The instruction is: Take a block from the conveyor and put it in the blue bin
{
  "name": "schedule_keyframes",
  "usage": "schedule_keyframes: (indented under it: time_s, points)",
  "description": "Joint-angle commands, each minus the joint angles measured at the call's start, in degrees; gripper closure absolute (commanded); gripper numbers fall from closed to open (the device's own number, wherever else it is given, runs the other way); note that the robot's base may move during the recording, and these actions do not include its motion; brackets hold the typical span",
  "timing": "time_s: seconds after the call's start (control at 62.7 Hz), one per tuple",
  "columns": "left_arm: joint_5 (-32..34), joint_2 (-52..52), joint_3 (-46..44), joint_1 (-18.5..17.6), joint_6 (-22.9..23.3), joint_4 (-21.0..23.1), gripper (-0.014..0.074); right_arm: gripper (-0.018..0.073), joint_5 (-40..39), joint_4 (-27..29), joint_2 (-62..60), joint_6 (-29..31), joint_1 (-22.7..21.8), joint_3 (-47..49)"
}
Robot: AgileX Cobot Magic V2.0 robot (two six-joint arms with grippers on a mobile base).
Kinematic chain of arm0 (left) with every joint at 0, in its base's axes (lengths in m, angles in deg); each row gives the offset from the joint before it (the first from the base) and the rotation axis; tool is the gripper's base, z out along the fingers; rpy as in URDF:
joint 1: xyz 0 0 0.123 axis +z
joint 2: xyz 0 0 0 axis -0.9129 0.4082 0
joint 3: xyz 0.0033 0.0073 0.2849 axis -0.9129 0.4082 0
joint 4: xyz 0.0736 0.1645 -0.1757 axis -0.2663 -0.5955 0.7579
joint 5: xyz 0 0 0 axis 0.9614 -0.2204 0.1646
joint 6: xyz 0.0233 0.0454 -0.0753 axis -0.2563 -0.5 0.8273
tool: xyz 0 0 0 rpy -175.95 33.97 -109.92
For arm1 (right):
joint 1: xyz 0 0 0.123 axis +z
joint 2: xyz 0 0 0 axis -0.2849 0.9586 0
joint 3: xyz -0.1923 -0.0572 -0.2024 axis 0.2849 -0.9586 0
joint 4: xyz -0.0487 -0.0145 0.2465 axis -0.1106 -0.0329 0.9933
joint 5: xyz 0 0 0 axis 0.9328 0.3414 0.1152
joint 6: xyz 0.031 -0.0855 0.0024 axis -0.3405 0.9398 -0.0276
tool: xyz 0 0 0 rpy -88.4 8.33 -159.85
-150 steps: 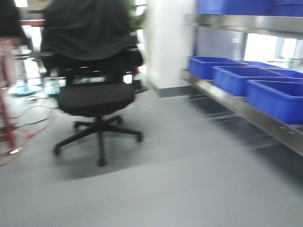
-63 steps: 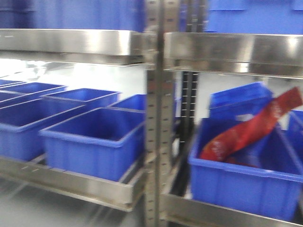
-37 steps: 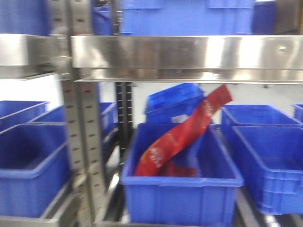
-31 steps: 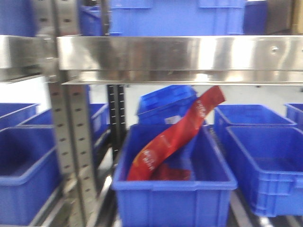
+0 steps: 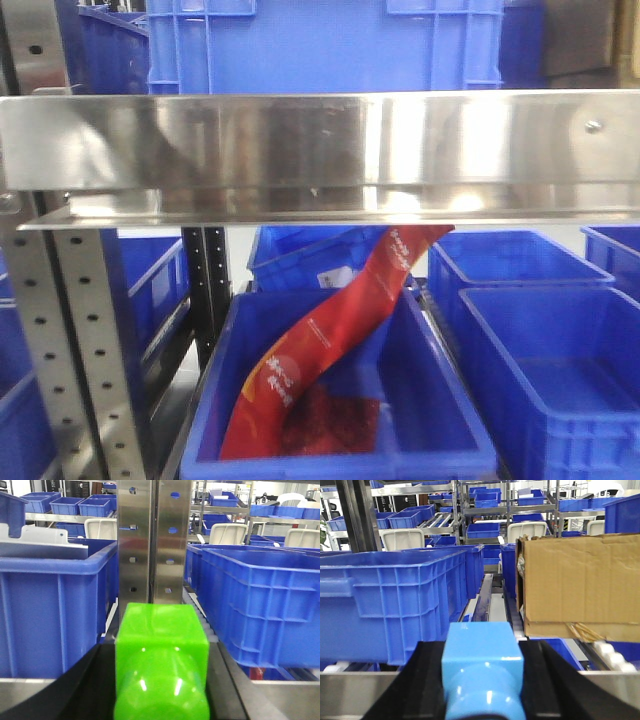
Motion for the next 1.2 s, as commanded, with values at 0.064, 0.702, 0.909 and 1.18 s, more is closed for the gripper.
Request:
schedule_keyframes:
  time_s: [0.064,0.702,0.909,1.18]
  points:
    - [1.2,-0.2,0.0,-0.1,-0.1,0.5,0.0708,0.0721,-1.0,-0.4,-0.3,0.3,-0.2,0.4]
    - [1.2,-0.2,0.0,-0.1,-0.1,0.5,0.0708,0.0721,-1.0,-0.4,-0.3,0.3,-0.2,0.4]
    - [1.2,-0.2,0.0,-0.1,-0.1,0.5,0.0708,0.0721,-1.0,-0.4,-0.3,0.3,-0.2,0.4]
    - [1.2,-0.2,0.0,-0.1,-0.1,0.5,0.0708,0.0721,-1.0,-0.4,-0.3,0.3,-0.2,0.4]
